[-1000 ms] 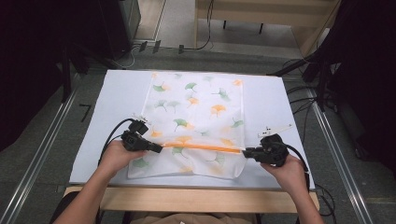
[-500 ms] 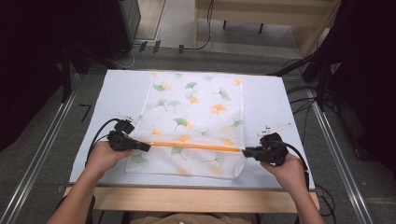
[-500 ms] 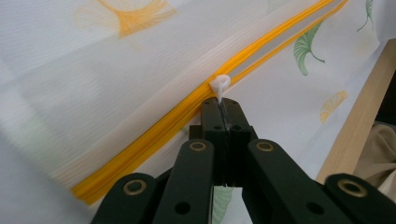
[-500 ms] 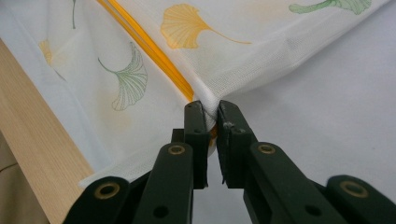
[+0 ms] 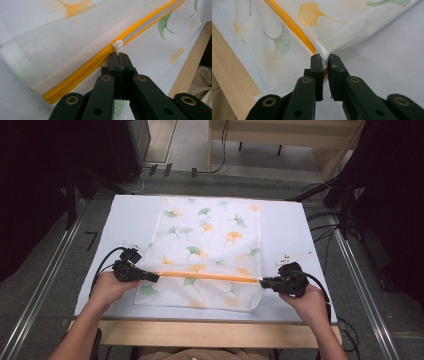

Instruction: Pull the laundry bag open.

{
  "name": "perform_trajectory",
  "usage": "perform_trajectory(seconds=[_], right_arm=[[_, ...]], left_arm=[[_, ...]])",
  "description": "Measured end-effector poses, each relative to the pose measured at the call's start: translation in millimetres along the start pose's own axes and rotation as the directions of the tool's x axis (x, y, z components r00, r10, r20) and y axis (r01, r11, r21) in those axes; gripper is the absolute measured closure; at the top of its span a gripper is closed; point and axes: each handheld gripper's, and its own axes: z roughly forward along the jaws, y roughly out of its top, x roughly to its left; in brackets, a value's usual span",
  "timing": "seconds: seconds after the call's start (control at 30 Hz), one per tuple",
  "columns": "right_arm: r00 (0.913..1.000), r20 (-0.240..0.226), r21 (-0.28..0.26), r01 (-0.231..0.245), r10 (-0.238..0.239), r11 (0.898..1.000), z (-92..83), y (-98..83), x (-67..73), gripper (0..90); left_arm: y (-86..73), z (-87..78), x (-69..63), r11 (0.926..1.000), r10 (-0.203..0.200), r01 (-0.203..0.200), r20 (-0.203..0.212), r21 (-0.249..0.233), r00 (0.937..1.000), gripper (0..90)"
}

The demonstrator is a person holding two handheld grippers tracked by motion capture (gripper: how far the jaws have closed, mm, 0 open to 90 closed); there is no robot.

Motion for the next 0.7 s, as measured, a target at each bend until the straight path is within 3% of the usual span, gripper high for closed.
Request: perform_trajectory(seconds=[0.23, 0.5, 0.7], right_arm=[[1.0000, 0.000, 0.004, -0.004, 0.004, 1.000, -0.1, -0.1, -0.3, 85.2], [1.0000, 0.000, 0.004, -0.004, 0.004, 1.000, 0.3, 0.0, -0.2, 85.2], [1.0000, 0.003, 0.008, -0.004, 0.004, 1.000, 1.2, 0.0, -0.5, 85.2]], left_arm=[[-3.5, -6.1, 4.8, 0.9998, -0.017, 0.017, -0.008, -0.011, 0.9998, 90.0], [-12.5, -17.1, 13.3, 0.9993, -0.033, 0.032, -0.051, -0.020, 0.9982, 90.0], [-13.4, -17.7, 13.7, 0.9994, -0.029, 0.028, -0.048, -0.018, 0.9984, 90.0]])
